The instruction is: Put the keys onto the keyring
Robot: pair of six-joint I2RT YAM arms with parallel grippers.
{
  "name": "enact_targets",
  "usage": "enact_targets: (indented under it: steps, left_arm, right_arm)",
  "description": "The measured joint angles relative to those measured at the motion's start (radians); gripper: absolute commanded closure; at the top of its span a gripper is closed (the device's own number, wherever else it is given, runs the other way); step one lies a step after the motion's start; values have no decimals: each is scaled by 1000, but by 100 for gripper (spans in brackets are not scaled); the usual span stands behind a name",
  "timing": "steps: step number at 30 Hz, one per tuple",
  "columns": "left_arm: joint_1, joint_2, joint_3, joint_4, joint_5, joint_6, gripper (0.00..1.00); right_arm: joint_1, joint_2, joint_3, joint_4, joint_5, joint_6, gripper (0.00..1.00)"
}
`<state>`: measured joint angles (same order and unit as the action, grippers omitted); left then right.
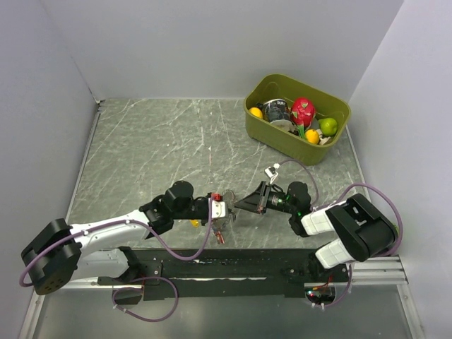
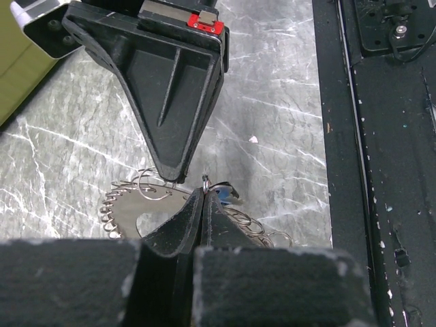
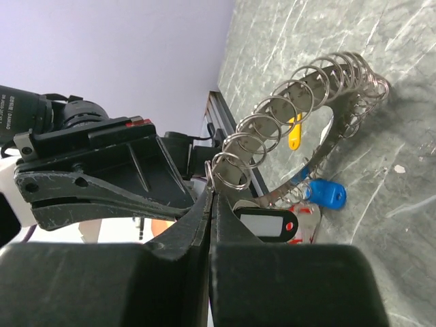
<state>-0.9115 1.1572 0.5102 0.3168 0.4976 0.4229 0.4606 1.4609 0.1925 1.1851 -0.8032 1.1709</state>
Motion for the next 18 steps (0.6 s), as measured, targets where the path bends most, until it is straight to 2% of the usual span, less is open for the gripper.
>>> enact_targets:
  steps: [6,12,13,16,17,18]
  left_arm:
    - [0,-6,0,0,-1,0,99]
    - [0,-16,0,2,-2,0,97]
    - [0,-16,0,2,-3,0,95]
    - [0,-16,0,9,-13,0,79]
    - [0,-16,0,11,-16,2,70]
    - [0,-16,0,11,-19,-1,67]
  right_arm:
    - [1,-45,-3,-33,6,-26,100]
    - [2,-217,0,-221,32,-149,100]
    - [2,-248,4,-265,38,-175,100]
    - [2,-309,24,-366,58,-250,100]
    - [3,-317,32,-386,61,-266,100]
    - [4,-325,40,-406,64,-289,100]
